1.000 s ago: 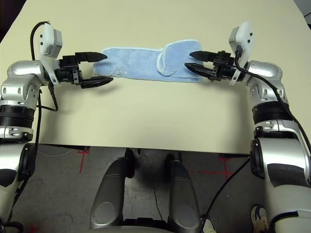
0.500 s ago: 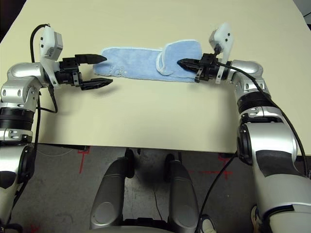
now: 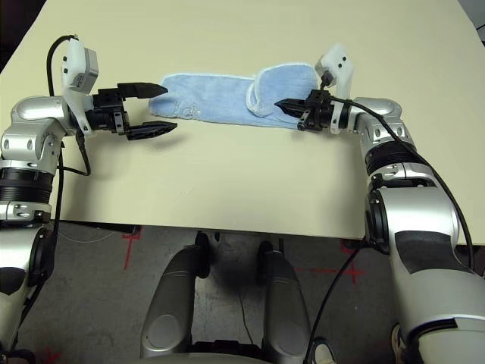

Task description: Fold the towel and set it aside.

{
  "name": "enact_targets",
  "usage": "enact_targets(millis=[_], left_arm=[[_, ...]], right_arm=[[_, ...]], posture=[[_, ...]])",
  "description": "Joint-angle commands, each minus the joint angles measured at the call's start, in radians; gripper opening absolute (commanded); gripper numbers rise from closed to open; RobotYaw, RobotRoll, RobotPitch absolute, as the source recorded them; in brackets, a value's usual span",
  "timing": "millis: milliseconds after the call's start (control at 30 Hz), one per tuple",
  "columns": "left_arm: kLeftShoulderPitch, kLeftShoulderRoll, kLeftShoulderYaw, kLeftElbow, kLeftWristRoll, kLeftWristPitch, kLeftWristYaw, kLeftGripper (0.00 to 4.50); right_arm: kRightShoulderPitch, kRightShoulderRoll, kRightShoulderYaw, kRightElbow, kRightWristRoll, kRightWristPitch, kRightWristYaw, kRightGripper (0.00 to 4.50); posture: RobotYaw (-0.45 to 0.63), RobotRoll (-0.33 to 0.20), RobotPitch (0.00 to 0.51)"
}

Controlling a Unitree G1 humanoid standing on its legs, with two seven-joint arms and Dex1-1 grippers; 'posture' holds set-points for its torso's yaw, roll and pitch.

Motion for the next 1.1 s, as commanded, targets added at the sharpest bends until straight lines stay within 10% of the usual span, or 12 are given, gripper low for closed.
enact_targets(millis=[33, 700, 1100], left_arm=[[0.017, 0.002, -0.002, -0.012, -0.007, 0.003, -0.002, 4.5], [0.023, 0.008, -0.005, -0.035, -0.009, 0.027, 0.003, 4.5], [0.029, -0.001, 0.004, -0.032, -0.015, 0.033, 0.022, 4.5]], right_arm=[[-0.015, -0.011, -0.039, -0.026, 0.025, 0.03, -0.057, 0.05], [-0.05, 0.133, 0.041, 0.055, -0.126, 0.149, -0.572, 0.05], [-0.036, 0.088, -0.102, -0.039, 0.042, 0.091, -0.296, 0.05]], posture=[[0.1, 0.0, 0.32], [0.1, 0.0, 0.322], [0.09, 0.0, 0.316]])
